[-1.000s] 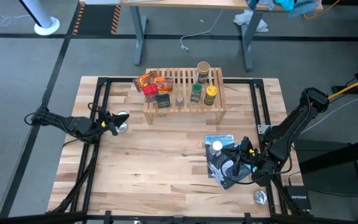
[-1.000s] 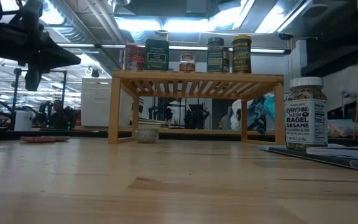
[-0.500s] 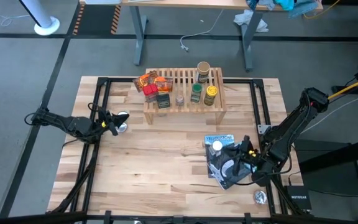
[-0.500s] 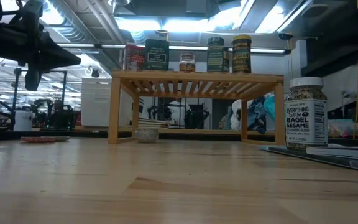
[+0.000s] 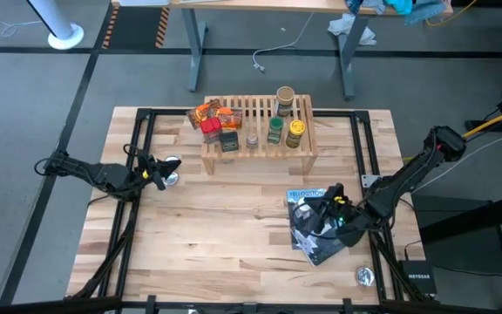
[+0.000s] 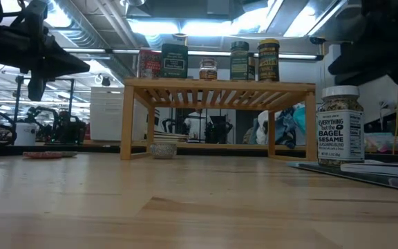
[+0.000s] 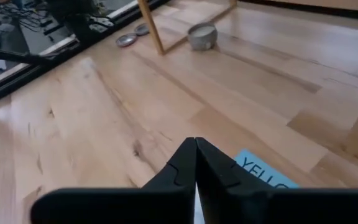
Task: Shelf spices
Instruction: Put the white seasoning bottle on the shelf
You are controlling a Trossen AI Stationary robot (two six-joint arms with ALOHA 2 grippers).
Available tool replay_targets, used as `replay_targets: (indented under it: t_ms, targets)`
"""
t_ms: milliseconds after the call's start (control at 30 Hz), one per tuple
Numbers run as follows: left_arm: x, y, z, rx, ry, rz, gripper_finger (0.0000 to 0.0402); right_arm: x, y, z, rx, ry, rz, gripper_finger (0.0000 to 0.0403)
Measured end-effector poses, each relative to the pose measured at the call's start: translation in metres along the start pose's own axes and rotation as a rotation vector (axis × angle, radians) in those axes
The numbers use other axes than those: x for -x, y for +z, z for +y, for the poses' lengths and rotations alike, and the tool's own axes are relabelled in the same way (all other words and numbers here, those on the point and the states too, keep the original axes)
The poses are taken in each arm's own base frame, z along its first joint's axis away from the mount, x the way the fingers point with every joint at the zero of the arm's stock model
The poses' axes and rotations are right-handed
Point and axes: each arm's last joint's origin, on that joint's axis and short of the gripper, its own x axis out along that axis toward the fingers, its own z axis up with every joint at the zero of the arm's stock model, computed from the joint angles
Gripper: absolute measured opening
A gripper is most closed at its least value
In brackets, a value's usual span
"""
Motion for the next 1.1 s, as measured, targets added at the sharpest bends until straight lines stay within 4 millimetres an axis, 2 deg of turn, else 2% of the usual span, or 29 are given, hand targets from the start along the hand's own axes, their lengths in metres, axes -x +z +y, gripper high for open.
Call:
replay_targets:
  t_ms: [200, 733, 900, 1100]
  targets:
    - [0.000, 0.000, 0.000, 0.002, 0.000, 0.001, 0.0000, -0.002, 0.002, 0.000, -0.026, -0.012, -0.029, 0.0058]
    - [0.000, 0.000, 0.000, -0.003, 0.000, 0.001, 0.0000, -0.002, 0.001, 0.000, -0.146, 0.003, 0.022, 0.0252]
    - [0.000, 0.000, 0.000, 0.002, 0.000, 0.001, 0.0000, -0.005, -0.005, 0.000, -0.181, -0.015, 0.036, 0.0278]
    - [0.000, 0.000, 0.000, 0.002, 0.000, 0.001, 0.0000, -0.009, -0.018, 0.001, -0.192, -0.054, 0.035, 0.0280]
